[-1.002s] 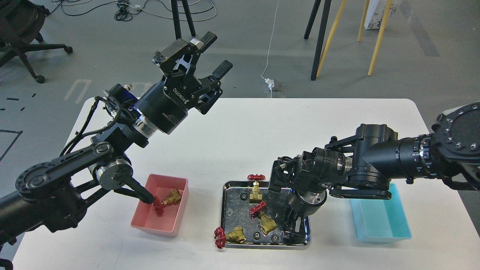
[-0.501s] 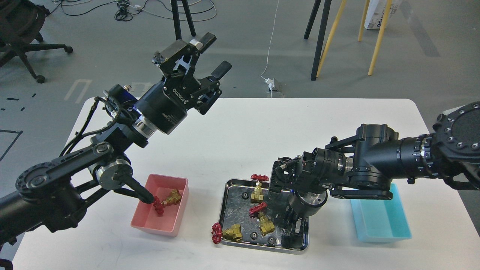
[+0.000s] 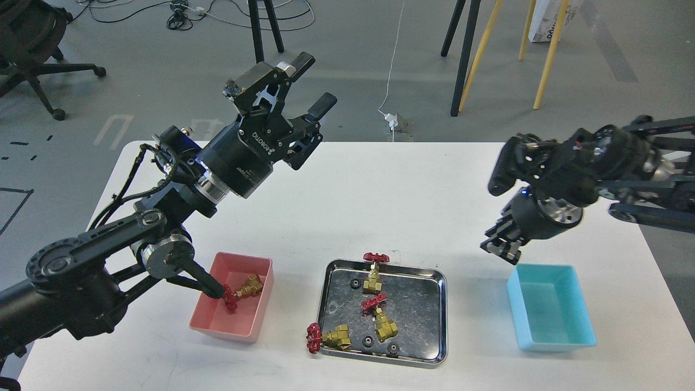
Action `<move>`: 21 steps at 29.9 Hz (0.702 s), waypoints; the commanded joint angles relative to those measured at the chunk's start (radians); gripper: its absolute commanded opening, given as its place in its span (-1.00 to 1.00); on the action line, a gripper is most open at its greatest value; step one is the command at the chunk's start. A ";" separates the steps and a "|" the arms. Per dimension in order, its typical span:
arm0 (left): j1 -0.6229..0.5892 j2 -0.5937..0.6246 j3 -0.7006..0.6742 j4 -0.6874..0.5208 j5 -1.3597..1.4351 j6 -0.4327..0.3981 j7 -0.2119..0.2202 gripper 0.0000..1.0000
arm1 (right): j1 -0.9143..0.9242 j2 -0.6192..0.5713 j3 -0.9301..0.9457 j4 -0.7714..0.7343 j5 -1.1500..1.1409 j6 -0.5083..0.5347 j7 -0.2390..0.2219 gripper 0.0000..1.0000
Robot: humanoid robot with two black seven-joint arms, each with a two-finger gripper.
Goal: Place valve in pink box and gear in blue box
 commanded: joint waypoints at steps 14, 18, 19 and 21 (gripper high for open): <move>0.012 -0.037 0.002 0.001 0.034 0.001 0.000 0.41 | -0.326 -0.216 0.190 0.073 -0.133 0.000 -0.046 0.45; 0.017 -0.037 0.002 0.001 0.034 0.001 0.000 0.41 | -0.354 -0.216 0.229 0.066 -0.109 0.000 -0.058 0.96; 0.021 -0.037 0.002 0.001 0.034 0.001 0.000 0.41 | -0.354 -0.216 0.236 0.066 -0.090 0.000 -0.069 0.97; 0.023 -0.037 0.000 0.001 0.034 0.001 0.000 0.42 | -0.354 -0.219 0.272 0.064 -0.038 0.000 -0.098 0.98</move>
